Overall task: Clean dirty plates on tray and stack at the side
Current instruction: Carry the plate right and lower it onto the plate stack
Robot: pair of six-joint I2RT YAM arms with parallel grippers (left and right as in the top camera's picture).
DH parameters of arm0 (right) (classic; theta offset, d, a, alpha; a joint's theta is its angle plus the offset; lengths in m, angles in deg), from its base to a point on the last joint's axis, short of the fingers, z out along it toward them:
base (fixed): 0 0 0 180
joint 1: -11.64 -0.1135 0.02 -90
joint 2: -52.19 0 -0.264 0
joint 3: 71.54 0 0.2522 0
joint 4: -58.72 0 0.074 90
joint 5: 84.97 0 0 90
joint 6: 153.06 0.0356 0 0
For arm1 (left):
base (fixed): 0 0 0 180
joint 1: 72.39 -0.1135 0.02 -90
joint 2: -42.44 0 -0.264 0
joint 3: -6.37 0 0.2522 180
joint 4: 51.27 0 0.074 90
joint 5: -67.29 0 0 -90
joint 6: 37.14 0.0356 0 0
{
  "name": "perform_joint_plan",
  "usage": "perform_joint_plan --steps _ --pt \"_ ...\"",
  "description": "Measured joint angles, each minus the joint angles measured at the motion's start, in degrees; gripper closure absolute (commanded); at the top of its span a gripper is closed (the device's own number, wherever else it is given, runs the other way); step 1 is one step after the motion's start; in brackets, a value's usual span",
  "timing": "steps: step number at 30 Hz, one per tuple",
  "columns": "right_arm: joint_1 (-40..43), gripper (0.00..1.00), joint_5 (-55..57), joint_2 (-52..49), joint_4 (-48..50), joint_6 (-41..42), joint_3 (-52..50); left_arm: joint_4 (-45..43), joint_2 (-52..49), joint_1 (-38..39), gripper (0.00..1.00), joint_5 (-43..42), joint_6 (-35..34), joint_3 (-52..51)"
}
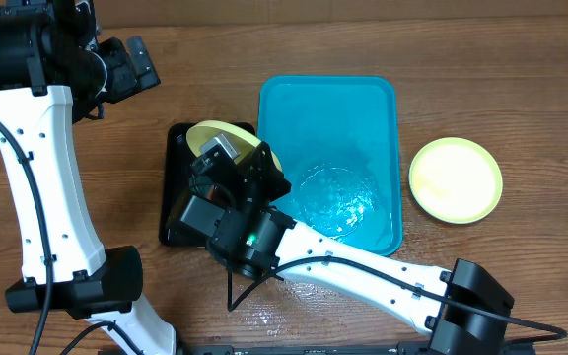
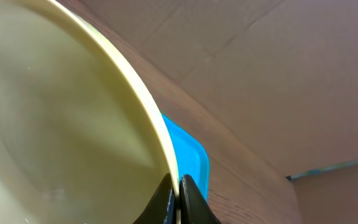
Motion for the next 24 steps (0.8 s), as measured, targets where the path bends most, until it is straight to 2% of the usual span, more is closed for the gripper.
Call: perform_joint_plan --steps 3,6,11,17,24 --pt "0.5 0.96 -3.1 0.0 0.1 2.7 0.0 0.0 0.0 0.0 0.0 0.0 0.0 0.0" --pt "3.6 0.96 -11.1 0.0 -0.3 7.3 0.2 0.0 0.0 0.0 0.0 0.0 0.0 0.0" --pt "14.9 0.96 -30.3 0.0 -2.4 12.1 2.2 0.0 0.0 0.0 0.0 0.0 0.0 0.0" --pt "35.1 0.96 -56.4 2.6 -11.1 15.9 10.0 0.0 0.0 0.0 0.0 0.0 0.0 0.0" --pt "62.8 0.96 -67.1 7.0 -25.6 17.3 12.5 0.0 0.0 0.0 0.0 0.0 0.0 0.0"
